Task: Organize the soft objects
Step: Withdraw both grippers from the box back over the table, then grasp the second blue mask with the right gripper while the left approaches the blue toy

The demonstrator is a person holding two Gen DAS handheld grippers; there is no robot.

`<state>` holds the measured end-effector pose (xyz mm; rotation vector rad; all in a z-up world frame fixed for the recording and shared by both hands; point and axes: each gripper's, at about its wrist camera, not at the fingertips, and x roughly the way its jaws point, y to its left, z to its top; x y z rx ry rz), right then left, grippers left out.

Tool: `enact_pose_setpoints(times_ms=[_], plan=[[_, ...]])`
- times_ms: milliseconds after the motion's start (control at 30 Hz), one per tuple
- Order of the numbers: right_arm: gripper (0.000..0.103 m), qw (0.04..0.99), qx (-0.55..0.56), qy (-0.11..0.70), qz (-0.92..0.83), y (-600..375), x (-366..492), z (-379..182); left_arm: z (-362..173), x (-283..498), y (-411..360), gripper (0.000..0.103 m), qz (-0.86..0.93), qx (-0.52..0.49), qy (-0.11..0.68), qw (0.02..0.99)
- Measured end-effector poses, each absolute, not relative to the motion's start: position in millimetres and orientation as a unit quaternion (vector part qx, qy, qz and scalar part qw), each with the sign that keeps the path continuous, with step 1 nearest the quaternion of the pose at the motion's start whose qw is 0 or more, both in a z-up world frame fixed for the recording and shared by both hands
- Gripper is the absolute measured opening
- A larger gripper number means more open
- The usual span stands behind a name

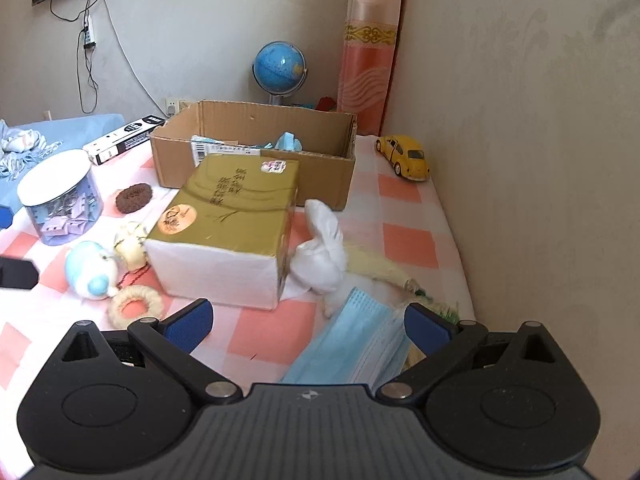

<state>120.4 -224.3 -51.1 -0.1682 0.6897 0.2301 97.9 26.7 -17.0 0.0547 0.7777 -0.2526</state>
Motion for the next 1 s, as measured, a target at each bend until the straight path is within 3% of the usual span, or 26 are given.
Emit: enact_pose_setpoints(times_ms=[233,1000], plan=[[0.103,0.919,-0.068,0.370,0.120,-226,144,-61,-22,98,28,0.098,-0.123,0.022,0.387,0.914],[0.103,0.900,-0.054,0.412,0.136,-216,99,-85,-34,99,29,0.098,-0.148,0.012,0.390,0.909]])
